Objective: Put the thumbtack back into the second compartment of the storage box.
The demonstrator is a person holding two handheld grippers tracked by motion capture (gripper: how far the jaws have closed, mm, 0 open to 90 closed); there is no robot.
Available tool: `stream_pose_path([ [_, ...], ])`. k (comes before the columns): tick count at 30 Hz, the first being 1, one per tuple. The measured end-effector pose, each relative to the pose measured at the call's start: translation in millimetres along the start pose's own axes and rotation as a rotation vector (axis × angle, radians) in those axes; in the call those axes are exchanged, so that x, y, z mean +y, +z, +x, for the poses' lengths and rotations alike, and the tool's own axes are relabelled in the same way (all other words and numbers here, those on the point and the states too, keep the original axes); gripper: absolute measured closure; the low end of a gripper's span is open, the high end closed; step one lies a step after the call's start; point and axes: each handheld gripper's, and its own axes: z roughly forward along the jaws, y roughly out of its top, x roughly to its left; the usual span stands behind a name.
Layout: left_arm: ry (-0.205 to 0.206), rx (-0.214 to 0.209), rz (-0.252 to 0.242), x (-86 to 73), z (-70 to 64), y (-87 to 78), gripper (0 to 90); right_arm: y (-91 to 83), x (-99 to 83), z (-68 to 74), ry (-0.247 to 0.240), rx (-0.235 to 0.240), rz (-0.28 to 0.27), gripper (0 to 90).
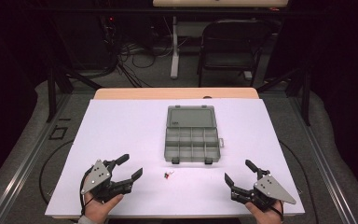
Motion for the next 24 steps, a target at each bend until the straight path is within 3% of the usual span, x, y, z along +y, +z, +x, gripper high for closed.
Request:
stream_pose_path([
  [5,-0.029,-0.007,0.054,-1.1,-3.1,3.4,31.4,1.7,-1.4,1.3,-0.005,0.008,0.009,14.7],
  [10,-0.062,-0.004,0.079,-2.1,-2.9,11.3,31.6,0.7,-2.8,3.5,-0.024,0.020,0.028,14.5],
  [12,-0.092,-0.004,0.116,-4.0,-3.1,16.3,32.5,1.3,-2.1,3.7,-0.027,0.020,0.026,14.5],
  [14,-0.090,0.007,0.131,-3.1,-2.9,17.6,33.2,2.2,-1.9,3.3,-0.028,0.019,0.026,14.5],
  [15,-0.104,0.021,0.152,0.2,-2.5,21.7,33.2,4.1,-2.2,2.8,-0.023,0.011,0.025,14.5],
  [16,-0.116,0.009,0.189,8.6,-0.7,29.0,33.2,4.3,-2.3,2.6,-0.021,0.008,0.024,14.5],
  [17,-0.116,0.009,0.189,8.6,-0.7,29.0,33.2,4.5,-2.4,2.1,-0.018,0.007,0.022,14.5],
  [18,-0.124,0.011,0.227,20.0,-0.3,37.4,33.8,4.1,-2.2,1.5,-0.015,0.004,0.021,14.5],
  [24,-0.155,0.000,0.286,36.3,-1.6,58.0,34.7,3.9,-1.7,-0.5,-0.006,0.001,0.020,14.5],
])
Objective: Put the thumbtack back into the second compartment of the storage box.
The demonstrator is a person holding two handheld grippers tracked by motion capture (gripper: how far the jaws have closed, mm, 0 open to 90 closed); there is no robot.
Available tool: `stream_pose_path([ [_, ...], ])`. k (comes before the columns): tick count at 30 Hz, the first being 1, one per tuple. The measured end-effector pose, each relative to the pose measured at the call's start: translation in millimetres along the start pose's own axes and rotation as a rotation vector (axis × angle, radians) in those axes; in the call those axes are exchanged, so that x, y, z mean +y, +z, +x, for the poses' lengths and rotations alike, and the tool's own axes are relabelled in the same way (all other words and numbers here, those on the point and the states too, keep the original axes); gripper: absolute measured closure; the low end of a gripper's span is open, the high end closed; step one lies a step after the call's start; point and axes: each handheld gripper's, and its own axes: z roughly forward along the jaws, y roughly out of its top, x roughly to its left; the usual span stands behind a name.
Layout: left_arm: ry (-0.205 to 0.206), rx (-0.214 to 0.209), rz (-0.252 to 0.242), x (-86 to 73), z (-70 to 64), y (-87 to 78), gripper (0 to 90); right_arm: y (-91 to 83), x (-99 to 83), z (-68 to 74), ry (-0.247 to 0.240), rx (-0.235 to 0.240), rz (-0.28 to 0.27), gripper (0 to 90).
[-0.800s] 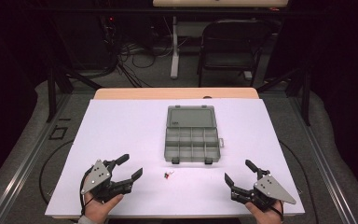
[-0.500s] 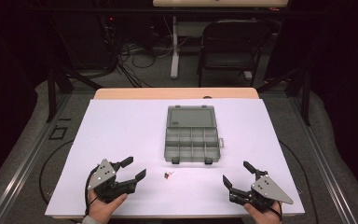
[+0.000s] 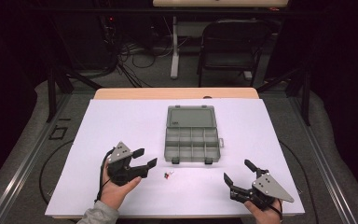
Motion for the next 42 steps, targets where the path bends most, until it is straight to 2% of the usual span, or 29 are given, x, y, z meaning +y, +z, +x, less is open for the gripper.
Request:
stream_pose_path([
  [1,-0.007,0.014,0.016,1.2,-1.6,4.0,34.7,0.6,0.3,-0.2,-0.001,0.000,-0.001,14.5],
  [3,-0.007,0.014,0.054,-0.3,-3.9,10.9,34.8,3.3,0.0,0.3,-0.005,0.012,0.004,14.5],
  [11,-0.004,0.010,0.100,-16.0,-4.8,20.4,49.8,3.9,-0.2,0.8,-0.006,0.018,0.010,14.5],
  [13,0.008,0.008,0.128,-20.2,-4.4,23.1,52.3,4.3,-0.2,0.7,-0.004,0.019,0.010,14.5],
  [14,0.008,0.008,0.128,-20.2,-4.4,23.1,53.5,4.3,-0.2,0.7,-0.004,0.019,0.010,14.5],
  [15,0.003,-0.007,0.155,-24.2,-3.8,26.7,55.4,4.9,-0.4,0.6,-0.008,0.024,0.013,14.5],
  [17,0.008,-0.009,0.171,-27.5,-4.3,29.5,57.7,4.6,-0.2,0.6,-0.010,0.026,0.014,14.5],
  [27,0.006,-0.045,0.211,-37.2,-11.1,46.2,74.4,4.2,-0.4,-1.2,0.006,0.025,0.014,14.5],
  [35,-0.027,-0.050,0.228,-42.7,-10.0,57.5,74.5,4.2,-0.4,-1.5,0.005,0.029,0.015,14.5],
  [42,-0.030,-0.049,0.222,-43.5,-10.9,61.0,74.4,4.5,-0.5,-2.8,0.007,0.030,0.018,14.5],
])
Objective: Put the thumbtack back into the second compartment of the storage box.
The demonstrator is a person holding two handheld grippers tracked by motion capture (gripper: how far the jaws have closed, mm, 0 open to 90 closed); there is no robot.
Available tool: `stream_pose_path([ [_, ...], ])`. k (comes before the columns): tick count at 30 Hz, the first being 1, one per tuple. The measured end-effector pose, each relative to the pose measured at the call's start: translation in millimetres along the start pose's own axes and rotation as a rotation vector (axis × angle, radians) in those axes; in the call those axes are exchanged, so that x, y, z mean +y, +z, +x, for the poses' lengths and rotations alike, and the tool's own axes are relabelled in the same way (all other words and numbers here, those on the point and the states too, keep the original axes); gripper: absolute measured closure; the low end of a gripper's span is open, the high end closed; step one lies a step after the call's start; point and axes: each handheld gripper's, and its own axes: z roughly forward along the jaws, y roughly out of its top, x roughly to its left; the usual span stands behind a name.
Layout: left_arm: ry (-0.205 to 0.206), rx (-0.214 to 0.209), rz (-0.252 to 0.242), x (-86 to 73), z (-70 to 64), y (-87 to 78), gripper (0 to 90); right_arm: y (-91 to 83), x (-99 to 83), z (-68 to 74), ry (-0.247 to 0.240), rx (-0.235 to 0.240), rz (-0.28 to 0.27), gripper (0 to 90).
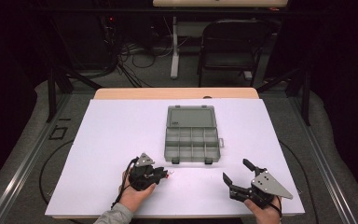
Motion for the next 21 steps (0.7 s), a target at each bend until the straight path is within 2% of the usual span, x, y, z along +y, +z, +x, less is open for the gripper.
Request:
stream_pose_path([
  [9,-0.022,0.006,0.009,-0.6,1.8,3.6,75.9,0.1,-0.2,-1.0,0.003,0.002,0.002,14.5],
  [21,-0.016,0.022,0.022,-2.3,4.1,4.3,81.2,0.0,-0.4,-1.8,0.010,0.000,0.004,14.5],
])
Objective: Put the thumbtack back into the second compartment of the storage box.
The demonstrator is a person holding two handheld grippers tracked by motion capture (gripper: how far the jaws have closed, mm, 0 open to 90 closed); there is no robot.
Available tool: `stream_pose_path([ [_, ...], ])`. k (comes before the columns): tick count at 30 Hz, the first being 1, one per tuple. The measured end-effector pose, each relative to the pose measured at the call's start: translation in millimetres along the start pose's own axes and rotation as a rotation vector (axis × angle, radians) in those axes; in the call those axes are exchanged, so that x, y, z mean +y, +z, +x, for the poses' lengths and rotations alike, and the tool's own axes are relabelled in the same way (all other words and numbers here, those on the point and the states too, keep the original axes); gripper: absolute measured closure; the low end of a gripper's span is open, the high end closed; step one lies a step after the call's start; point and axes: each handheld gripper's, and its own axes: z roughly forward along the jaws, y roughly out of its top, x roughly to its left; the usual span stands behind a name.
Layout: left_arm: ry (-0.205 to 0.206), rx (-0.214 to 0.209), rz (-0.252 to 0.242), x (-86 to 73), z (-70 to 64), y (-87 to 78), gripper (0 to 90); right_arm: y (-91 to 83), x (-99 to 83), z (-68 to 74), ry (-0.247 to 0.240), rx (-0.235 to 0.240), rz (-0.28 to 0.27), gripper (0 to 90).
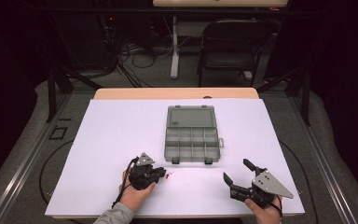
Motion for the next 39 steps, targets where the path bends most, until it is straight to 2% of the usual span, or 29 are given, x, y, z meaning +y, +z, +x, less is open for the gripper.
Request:
stream_pose_path([
  [7,0.022,0.027,-0.003,-1.5,-3.8,0.2,82.5,0.1,-0.1,-0.5,0.004,0.003,0.002,14.5],
  [13,0.027,0.034,-0.008,-2.2,-4.5,0.2,82.8,0.2,-0.1,-0.2,0.002,0.003,0.003,14.5],
  [15,0.036,0.034,-0.006,-1.9,-4.4,0.0,82.9,0.5,-0.2,-0.2,0.003,0.004,0.004,14.5],
  [27,0.030,0.012,-0.004,-1.1,-1.9,-1.1,83.0,0.5,-0.6,-1.7,0.010,0.005,0.010,14.5],
  [39,0.021,0.002,-0.030,0.5,-1.2,-8.7,82.9,0.9,-0.7,-2.1,0.008,0.006,0.010,14.6],
])
